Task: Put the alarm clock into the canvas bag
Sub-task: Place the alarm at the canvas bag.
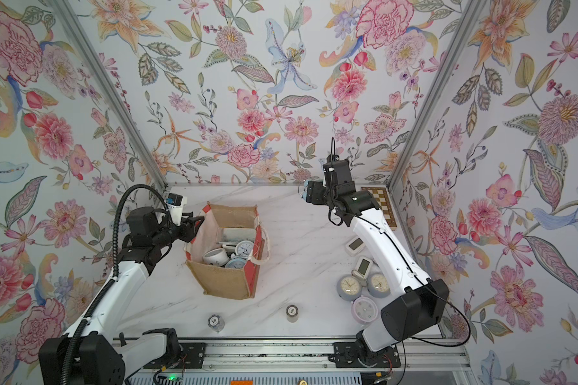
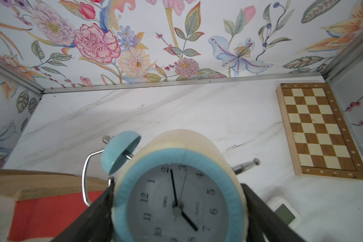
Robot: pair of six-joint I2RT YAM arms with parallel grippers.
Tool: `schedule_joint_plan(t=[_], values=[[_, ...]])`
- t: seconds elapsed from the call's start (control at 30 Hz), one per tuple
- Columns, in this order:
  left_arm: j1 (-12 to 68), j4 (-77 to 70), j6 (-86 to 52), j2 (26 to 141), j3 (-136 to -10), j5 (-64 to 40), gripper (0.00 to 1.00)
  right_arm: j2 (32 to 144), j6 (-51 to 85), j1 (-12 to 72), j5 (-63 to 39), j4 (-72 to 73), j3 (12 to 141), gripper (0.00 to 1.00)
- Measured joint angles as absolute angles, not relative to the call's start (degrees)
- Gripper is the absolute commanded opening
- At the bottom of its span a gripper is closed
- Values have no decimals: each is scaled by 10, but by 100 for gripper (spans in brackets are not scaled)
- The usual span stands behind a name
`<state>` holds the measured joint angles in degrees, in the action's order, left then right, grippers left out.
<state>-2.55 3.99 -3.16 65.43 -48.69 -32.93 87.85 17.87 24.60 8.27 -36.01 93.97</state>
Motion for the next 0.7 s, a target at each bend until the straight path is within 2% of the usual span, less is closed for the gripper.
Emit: schedule_joint_plan(t=[0.47,0.7], values=[[-25,44,-27,661,-489,-341,11,907,141,443,93,-319,1003,62],[-25,44,-30,661,-489,-341,4,973,109,525,92,-305,1062,61]])
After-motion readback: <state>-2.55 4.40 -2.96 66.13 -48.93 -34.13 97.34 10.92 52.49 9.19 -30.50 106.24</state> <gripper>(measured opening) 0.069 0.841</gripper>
